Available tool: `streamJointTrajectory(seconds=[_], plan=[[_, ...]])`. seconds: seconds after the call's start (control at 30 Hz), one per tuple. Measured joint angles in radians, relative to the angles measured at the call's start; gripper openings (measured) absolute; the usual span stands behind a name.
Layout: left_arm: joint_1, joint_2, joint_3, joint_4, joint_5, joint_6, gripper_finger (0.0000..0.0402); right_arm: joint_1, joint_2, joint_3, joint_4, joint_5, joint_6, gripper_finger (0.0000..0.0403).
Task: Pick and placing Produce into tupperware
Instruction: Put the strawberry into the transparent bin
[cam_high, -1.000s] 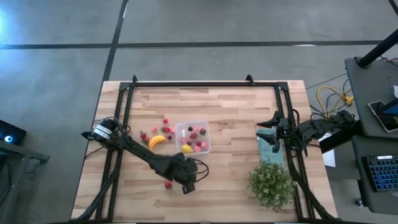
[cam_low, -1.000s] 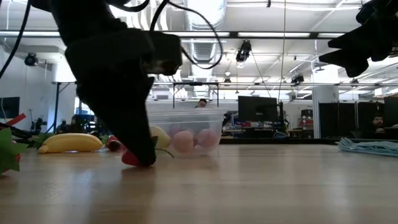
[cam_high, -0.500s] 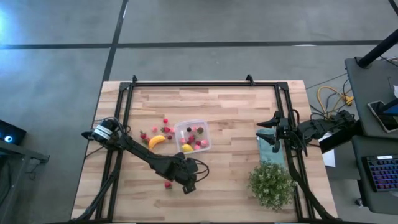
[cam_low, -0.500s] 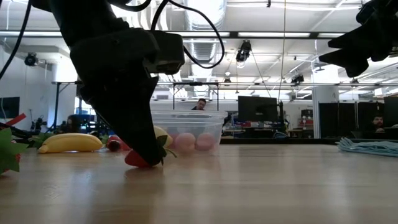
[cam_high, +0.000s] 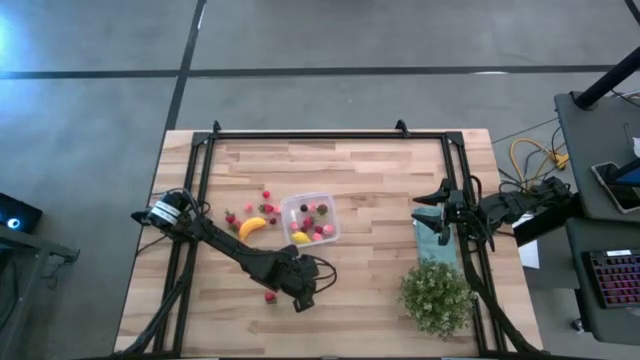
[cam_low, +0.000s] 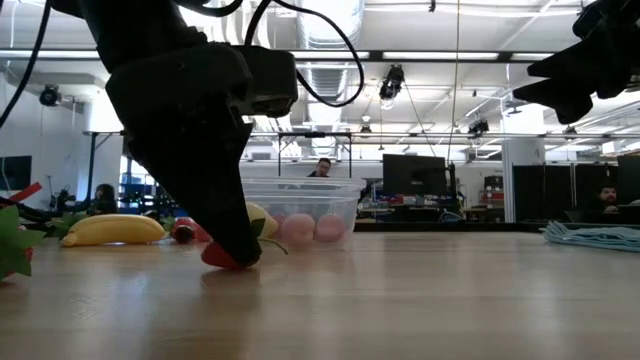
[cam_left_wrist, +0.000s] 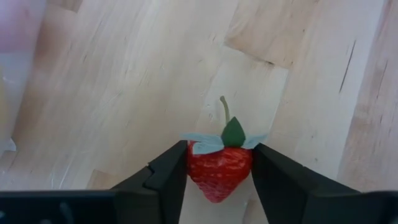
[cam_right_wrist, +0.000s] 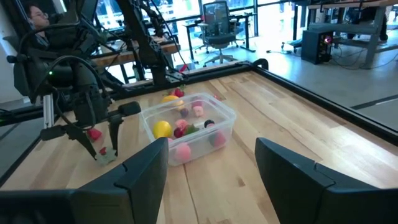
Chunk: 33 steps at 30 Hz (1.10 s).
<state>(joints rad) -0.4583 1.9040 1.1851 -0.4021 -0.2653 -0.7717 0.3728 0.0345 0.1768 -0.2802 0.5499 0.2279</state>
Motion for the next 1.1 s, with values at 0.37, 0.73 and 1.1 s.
streamJointTrajectory(seconds=[0.37, 0.73, 1.1], plan=[[0.002, -0.032, 0.019, -0.005, -0.001, 0.052, 0.0132, 0.0, 0.0, 0.0, 0.0, 0.0, 0.0, 0.0233], [0.101, -0.176, 0.092, -0.04, -0.246, 0.337, 0.0134, 0.0, 0.001, 0.0, 0.002, 0.0, 0.0, 0.0233], [0.348, -0.212, 0.068, -0.331, -0.11, -0.031, 0.0152, 0.0, 0.001, 0.0, 0.0, 0.0, 0.0, 0.0233]])
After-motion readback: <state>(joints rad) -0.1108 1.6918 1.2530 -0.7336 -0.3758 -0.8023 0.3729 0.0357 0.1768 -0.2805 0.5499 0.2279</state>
